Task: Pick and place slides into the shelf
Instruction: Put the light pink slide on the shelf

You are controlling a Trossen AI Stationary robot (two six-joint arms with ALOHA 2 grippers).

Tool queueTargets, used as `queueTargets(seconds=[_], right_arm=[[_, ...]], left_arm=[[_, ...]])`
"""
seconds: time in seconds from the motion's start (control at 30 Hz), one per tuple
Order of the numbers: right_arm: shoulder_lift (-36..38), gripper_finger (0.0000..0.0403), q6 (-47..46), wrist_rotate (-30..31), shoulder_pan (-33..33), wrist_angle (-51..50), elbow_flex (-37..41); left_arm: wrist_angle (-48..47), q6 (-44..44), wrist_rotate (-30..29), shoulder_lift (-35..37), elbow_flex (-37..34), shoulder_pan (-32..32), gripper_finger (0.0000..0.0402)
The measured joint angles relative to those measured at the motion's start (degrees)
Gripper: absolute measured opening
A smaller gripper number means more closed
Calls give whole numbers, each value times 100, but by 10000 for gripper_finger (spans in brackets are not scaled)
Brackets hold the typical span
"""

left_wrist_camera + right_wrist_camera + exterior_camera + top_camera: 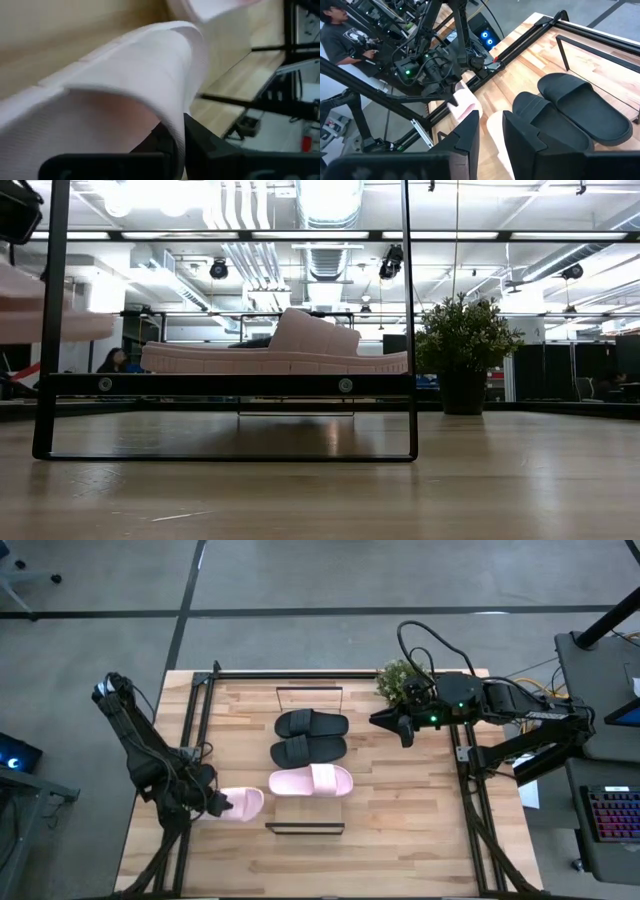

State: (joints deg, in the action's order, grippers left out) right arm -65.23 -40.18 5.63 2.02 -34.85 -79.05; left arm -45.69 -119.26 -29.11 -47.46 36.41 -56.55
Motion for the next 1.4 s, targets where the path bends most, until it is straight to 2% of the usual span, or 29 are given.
queueTargets(seconds=[0.27, 0.57, 0.73, 0.93, 1.07, 1.27, 1.4], right_arm=[[0, 71, -33, -7, 0, 2, 0], [0, 75, -27, -19, 0, 2, 0], [0, 79, -25, -17, 0, -1, 0], [0, 73, -5, -15, 0, -4, 0], [0, 69, -7, -15, 0, -4, 0], [0, 74, 10, -16, 0, -4, 0], [0, 79, 23, -17, 0, -5, 0]], left_arm=[[49, 1, -319, 6, 27, 100, 0], [190, 54, -1183, 329, 43, 165, 0], [929, 904, -1531, 377, 43, 512, 0], [1970, 2223, -1452, 277, 45, 1261, 0], [2747, 2898, -1137, 92, 45, 1692, 0], [4063, 3683, -591, -533, 49, 2217, 0], [4475, 4007, -204, -1113, 119, 2496, 0]])
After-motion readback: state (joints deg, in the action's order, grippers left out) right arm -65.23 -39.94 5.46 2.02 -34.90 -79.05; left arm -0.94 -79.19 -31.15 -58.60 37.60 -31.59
